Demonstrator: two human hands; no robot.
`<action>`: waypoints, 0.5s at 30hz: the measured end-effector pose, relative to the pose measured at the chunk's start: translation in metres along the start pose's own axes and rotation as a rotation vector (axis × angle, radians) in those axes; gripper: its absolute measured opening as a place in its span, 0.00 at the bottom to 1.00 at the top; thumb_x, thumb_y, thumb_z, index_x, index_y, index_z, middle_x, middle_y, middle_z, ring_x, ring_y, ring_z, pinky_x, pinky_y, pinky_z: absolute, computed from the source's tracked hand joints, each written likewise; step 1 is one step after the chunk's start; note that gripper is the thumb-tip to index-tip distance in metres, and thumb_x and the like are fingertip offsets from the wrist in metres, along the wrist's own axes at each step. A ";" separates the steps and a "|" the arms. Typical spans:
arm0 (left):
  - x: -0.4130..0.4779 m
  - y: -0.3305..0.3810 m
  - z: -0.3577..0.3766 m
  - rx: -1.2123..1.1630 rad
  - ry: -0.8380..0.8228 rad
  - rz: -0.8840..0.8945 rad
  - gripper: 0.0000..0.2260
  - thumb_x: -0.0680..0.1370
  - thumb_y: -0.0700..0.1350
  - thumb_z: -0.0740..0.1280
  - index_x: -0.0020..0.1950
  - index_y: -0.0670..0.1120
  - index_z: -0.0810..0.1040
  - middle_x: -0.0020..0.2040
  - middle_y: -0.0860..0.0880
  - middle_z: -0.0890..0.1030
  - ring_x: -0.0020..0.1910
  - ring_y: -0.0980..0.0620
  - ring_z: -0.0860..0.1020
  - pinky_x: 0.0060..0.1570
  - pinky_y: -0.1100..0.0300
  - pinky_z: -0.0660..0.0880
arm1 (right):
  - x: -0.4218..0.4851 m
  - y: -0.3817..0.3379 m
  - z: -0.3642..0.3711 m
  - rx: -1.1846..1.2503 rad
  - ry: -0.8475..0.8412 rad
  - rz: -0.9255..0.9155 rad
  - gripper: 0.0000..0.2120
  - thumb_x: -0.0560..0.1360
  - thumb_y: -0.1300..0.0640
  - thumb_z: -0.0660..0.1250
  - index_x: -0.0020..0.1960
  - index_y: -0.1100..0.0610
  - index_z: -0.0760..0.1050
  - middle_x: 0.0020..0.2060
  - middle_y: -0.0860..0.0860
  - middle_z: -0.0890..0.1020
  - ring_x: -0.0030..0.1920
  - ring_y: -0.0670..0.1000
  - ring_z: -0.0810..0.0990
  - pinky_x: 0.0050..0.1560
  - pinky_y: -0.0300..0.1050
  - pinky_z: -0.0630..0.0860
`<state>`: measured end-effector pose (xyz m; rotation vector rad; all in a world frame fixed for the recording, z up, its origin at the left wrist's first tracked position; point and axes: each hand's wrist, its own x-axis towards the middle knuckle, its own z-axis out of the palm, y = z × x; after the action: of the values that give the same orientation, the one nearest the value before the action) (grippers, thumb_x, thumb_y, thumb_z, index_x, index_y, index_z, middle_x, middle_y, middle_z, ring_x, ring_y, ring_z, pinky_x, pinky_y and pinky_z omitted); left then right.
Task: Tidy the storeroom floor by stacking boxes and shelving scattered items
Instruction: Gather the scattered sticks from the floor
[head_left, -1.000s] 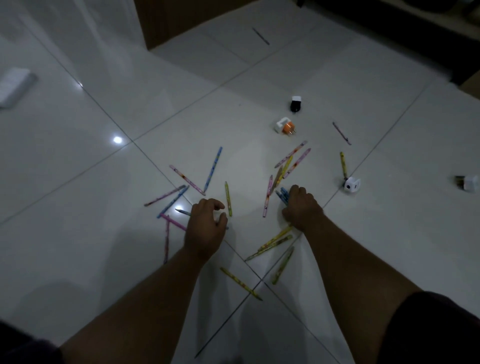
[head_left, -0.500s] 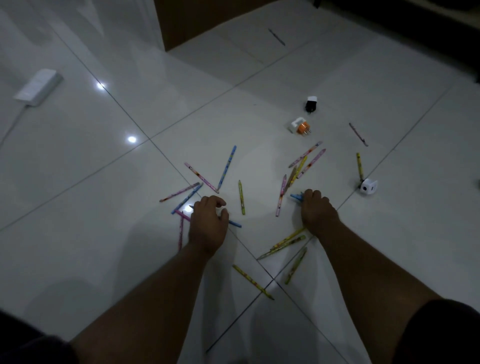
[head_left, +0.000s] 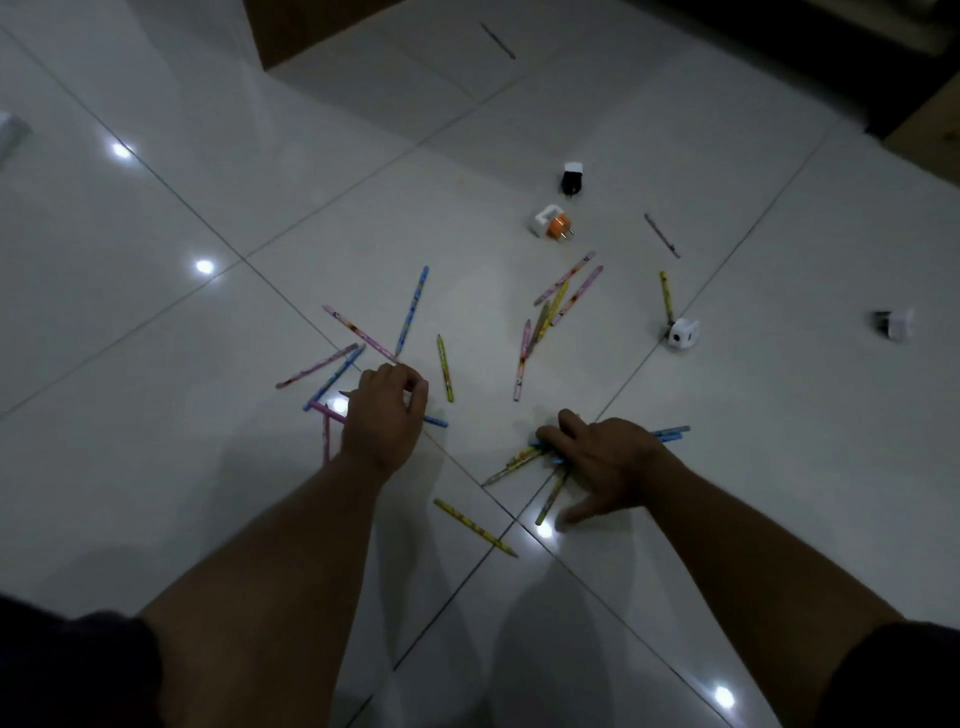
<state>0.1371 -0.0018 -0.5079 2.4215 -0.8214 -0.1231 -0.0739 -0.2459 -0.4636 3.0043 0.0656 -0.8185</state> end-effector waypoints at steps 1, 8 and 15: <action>0.001 0.001 0.000 0.000 -0.006 0.011 0.10 0.83 0.54 0.59 0.49 0.51 0.77 0.46 0.51 0.78 0.50 0.47 0.73 0.48 0.47 0.74 | 0.002 0.000 0.003 -0.012 -0.017 -0.007 0.59 0.59 0.16 0.63 0.79 0.48 0.51 0.65 0.51 0.65 0.47 0.56 0.81 0.43 0.47 0.70; 0.000 -0.006 -0.004 0.041 0.028 0.037 0.10 0.83 0.54 0.60 0.51 0.51 0.77 0.47 0.52 0.78 0.50 0.48 0.73 0.48 0.49 0.72 | 0.024 0.000 0.003 -0.078 0.019 -0.117 0.43 0.70 0.19 0.57 0.75 0.44 0.56 0.64 0.55 0.66 0.44 0.59 0.81 0.40 0.50 0.72; 0.013 -0.031 -0.019 0.219 0.087 0.007 0.14 0.80 0.57 0.62 0.56 0.49 0.76 0.57 0.46 0.77 0.59 0.41 0.74 0.55 0.46 0.73 | 0.026 0.005 0.020 -0.162 0.149 -0.219 0.24 0.81 0.31 0.51 0.57 0.50 0.69 0.56 0.53 0.73 0.39 0.55 0.80 0.31 0.48 0.69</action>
<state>0.1691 0.0199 -0.5076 2.6067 -0.8414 0.0793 -0.0616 -0.2510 -0.4936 2.9310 0.4489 -0.5689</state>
